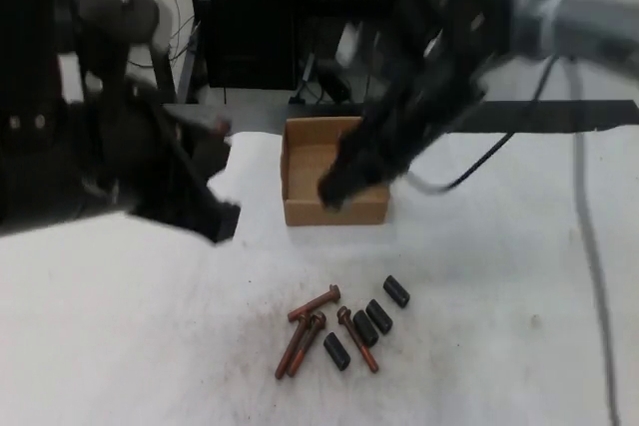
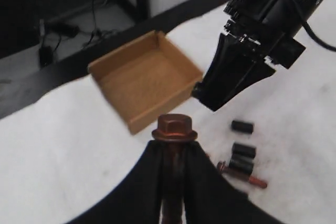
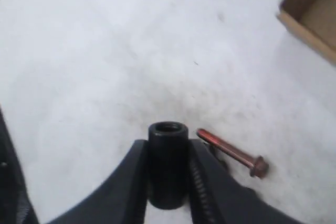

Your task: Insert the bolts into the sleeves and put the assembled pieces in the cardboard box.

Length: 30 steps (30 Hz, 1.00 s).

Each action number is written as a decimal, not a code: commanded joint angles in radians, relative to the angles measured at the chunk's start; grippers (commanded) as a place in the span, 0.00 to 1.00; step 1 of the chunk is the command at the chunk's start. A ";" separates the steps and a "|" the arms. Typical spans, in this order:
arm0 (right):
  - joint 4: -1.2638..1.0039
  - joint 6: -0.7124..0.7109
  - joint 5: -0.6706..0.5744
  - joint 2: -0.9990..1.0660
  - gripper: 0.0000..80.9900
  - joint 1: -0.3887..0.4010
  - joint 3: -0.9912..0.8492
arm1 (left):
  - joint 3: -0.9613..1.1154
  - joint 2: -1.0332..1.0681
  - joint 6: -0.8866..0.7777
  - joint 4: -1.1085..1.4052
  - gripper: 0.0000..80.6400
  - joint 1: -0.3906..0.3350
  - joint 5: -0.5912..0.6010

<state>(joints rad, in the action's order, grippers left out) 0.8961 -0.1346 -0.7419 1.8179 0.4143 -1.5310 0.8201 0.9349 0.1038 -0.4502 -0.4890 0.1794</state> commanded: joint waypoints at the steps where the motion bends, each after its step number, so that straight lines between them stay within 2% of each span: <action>1: -0.011 -0.053 -0.090 -0.097 0.00 -0.038 0.008 | 0.010 -0.015 -0.073 0.158 0.00 0.000 0.160; 4: -0.052 -0.061 -0.160 -0.202 0.01 -0.080 0.060 | 0.008 -0.010 -0.189 0.338 0.00 0.000 0.326; 9: -0.196 -0.036 -0.187 -0.364 0.01 -0.105 0.237 | 0.008 0.020 -0.358 0.580 0.00 0.000 0.492; 13: -0.420 0.103 -0.184 -0.478 0.01 -0.090 0.444 | 0.008 0.084 -0.469 0.712 0.00 0.000 0.644; 16: -0.737 0.279 -0.171 -0.555 0.01 -0.065 0.607 | 0.008 0.138 -0.523 0.789 0.00 0.000 0.705; 18: -1.017 0.451 -0.168 -0.578 0.01 -0.040 0.712 | 0.008 0.170 -0.536 0.822 0.00 0.000 0.705; 20: -1.257 0.560 -0.168 -0.579 0.01 -0.018 0.786 | 0.008 0.195 -0.532 0.850 0.00 0.000 0.700; 22: -1.435 0.581 -0.168 -0.574 0.01 0.002 0.848 | 0.008 0.216 -0.531 0.864 0.00 0.000 0.683; 25: -1.540 0.576 -0.170 -0.575 0.01 0.022 0.911 | 0.008 0.238 -0.531 0.867 0.00 0.000 0.638; 30: -1.558 0.560 -0.170 -0.575 0.01 0.029 0.951 | 0.008 0.265 -0.531 0.867 0.00 0.000 0.565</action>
<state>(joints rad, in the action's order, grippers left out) -0.6280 0.4305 -0.9117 1.2545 0.4399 -0.5886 0.8201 1.1847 -0.4217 0.3911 -0.4891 0.8233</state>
